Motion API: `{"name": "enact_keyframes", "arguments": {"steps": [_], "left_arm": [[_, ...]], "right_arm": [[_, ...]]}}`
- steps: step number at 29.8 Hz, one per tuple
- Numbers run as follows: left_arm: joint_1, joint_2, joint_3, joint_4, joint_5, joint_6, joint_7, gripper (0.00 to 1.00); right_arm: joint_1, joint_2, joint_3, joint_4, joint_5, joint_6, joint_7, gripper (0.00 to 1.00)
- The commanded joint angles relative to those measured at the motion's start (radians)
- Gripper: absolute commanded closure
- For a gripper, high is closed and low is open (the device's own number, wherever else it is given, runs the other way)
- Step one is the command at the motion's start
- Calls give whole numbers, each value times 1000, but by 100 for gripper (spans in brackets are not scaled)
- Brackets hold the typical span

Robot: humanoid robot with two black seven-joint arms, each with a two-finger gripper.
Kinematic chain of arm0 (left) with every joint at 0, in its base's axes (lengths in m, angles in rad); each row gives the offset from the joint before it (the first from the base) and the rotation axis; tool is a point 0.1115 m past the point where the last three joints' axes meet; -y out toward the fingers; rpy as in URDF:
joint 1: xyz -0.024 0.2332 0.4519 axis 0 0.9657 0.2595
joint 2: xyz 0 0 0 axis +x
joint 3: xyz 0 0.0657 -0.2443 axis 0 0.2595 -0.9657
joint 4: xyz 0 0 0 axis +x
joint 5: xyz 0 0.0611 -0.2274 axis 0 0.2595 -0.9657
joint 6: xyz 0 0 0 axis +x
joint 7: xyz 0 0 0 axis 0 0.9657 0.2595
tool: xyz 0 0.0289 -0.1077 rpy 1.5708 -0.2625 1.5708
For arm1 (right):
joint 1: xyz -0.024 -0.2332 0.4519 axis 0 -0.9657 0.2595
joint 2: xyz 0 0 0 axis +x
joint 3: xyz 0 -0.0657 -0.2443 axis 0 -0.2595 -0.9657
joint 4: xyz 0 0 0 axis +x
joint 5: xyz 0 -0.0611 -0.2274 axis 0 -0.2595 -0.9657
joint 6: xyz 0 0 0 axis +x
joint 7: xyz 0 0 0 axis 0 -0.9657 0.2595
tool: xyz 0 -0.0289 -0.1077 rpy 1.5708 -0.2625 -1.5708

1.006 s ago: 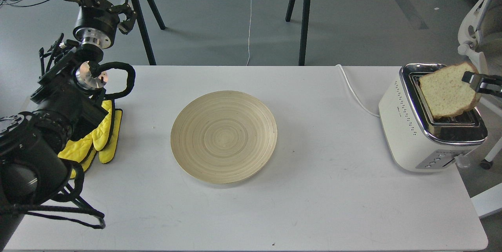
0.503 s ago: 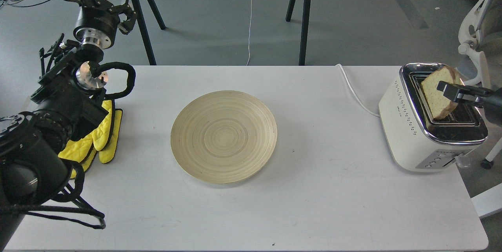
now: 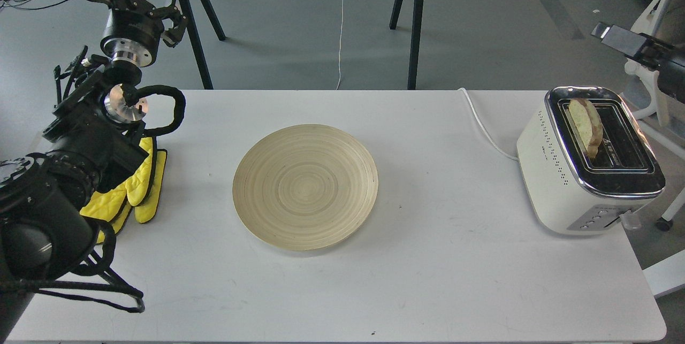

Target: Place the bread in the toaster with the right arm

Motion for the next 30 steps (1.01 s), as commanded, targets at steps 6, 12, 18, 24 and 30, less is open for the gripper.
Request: {"name": "enact_keyframes", "arguments": {"steps": [6,12,18,24,30], "left_arm": [[0,2,0,0,0,0,0,0],[0,2,0,0,-2,0,0,0],[0,2,0,0,-2,0,0,0],[0,2,-2,1,-2,0,0,0],[0,3,-2,1,-2,0,0,0]], "right_arm": [[-1,291,41,-319,502,127,157,0],[-2,419,173,-486,719,183,79,0],[4,555,302,-662,807,234,-67,0],[9,635,411,-761,807,297,-88,0],[10,640,414,-764,807,303,-43,0]]}}
